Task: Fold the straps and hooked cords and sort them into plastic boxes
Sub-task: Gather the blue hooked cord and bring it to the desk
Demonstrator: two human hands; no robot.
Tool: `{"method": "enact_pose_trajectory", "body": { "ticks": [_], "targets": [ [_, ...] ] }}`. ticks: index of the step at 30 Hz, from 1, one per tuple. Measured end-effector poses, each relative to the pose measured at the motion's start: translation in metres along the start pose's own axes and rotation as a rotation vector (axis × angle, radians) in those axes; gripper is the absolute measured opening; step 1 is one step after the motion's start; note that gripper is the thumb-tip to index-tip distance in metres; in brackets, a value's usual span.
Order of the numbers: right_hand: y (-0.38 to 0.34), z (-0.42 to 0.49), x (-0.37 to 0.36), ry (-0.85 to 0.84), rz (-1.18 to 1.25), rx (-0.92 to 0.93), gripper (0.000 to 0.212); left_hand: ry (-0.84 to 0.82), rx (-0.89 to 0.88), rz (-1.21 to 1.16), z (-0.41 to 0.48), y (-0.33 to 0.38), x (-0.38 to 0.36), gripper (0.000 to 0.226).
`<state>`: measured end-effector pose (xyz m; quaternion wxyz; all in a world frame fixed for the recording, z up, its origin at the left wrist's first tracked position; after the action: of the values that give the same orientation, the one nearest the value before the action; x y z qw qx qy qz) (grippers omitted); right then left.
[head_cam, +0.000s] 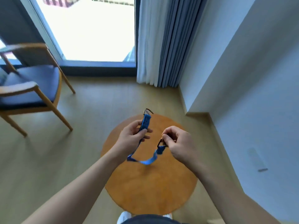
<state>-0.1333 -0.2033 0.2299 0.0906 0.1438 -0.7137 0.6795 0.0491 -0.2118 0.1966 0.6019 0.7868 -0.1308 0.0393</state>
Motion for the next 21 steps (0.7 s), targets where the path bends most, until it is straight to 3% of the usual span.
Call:
{"method": "enact_pose_trajectory", "body": {
  "ticks": [4, 8, 11, 13, 15, 18, 21],
  "targets": [
    [-0.070, 0.003, 0.021, 0.041, 0.334, 0.073, 0.012, -0.153, -0.126, -0.139, -0.012, 0.064, -0.019, 0.022],
    [-0.106, -0.012, 0.066, 0.301, 0.422, 0.137, 0.014, -0.413, -0.154, -0.108, -0.039, 0.090, -0.065, 0.054],
    [-0.095, -0.040, 0.100, 0.499, 0.300, 0.051, 0.005, -0.537, -0.189, -0.027, -0.053, 0.090, -0.097, 0.036],
    [-0.088, -0.076, 0.121, 0.616, -0.002, 0.054, 0.022, -0.596, -0.217, 0.105, -0.059, 0.088, -0.120, 0.020],
    [-0.085, -0.113, 0.125, 0.557, -0.346, 0.138, 0.051, -0.681, -0.244, 0.224, -0.066, 0.087, -0.144, 0.016],
    [-0.050, -0.155, 0.107, 0.207, -0.586, 0.022, 0.080, -0.900, -0.296, 0.358, -0.090, 0.087, -0.182, 0.015],
    [-0.016, -0.193, 0.109, 0.175, -0.559, -0.140, 0.070, -1.098, -0.364, 0.544, -0.125, 0.085, -0.219, 0.014]
  ]
}}
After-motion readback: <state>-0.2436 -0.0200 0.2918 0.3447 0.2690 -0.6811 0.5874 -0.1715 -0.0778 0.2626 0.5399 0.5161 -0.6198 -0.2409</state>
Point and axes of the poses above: each hand's wrist, its own z-axis towards the middle knuckle, its own x-axis out of the back of the hand, y = z × x, the point moved 8 cm from there along z, towards the middle knuckle, and after that the axes turned 13 degrees about z, right-handed, at the moved point
